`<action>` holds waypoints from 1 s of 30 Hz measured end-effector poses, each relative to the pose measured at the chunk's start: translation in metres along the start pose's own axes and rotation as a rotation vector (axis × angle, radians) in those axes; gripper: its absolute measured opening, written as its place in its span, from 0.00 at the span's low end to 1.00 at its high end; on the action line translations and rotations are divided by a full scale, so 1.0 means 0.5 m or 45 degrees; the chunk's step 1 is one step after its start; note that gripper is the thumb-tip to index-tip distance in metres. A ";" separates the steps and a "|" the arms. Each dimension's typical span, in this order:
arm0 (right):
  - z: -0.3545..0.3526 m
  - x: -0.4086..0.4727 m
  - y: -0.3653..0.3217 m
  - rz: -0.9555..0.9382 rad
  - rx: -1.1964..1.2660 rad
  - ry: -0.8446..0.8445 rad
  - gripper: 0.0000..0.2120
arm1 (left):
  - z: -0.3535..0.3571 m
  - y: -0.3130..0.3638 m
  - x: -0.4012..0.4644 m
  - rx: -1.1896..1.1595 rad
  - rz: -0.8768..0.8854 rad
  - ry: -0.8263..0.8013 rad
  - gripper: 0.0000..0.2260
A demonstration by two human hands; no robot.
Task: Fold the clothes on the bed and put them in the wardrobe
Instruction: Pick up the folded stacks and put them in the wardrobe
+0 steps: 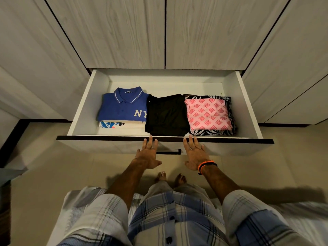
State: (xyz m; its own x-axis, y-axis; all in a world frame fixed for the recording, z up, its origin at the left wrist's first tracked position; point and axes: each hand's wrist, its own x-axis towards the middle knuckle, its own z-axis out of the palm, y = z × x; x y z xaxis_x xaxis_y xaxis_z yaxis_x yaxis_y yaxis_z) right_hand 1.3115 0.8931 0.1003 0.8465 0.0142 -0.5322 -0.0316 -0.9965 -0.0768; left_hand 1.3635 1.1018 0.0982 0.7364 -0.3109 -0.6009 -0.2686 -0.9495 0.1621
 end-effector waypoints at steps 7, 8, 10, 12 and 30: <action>0.001 0.013 0.004 0.021 -0.023 -0.054 0.49 | 0.000 -0.007 0.023 -0.018 0.014 -0.071 0.47; -0.001 0.016 0.004 0.026 -0.021 -0.060 0.49 | -0.003 -0.009 0.027 -0.023 0.018 -0.072 0.46; -0.009 0.025 0.004 0.031 -0.021 -0.084 0.49 | -0.013 -0.016 0.036 -0.029 0.027 -0.089 0.45; -0.020 0.032 0.006 0.022 -0.024 -0.110 0.48 | -0.023 -0.018 0.044 -0.045 0.035 -0.119 0.45; -0.175 0.236 0.052 0.049 -0.018 -0.190 0.55 | -0.223 -0.023 0.232 -0.106 0.085 -0.275 0.44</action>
State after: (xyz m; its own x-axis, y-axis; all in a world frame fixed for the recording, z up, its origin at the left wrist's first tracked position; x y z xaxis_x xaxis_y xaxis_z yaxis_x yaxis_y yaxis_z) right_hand 1.4571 0.8615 0.1092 0.7564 -0.0129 -0.6540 -0.0540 -0.9976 -0.0428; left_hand 1.5211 1.0721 0.1139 0.5666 -0.3652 -0.7386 -0.2532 -0.9302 0.2657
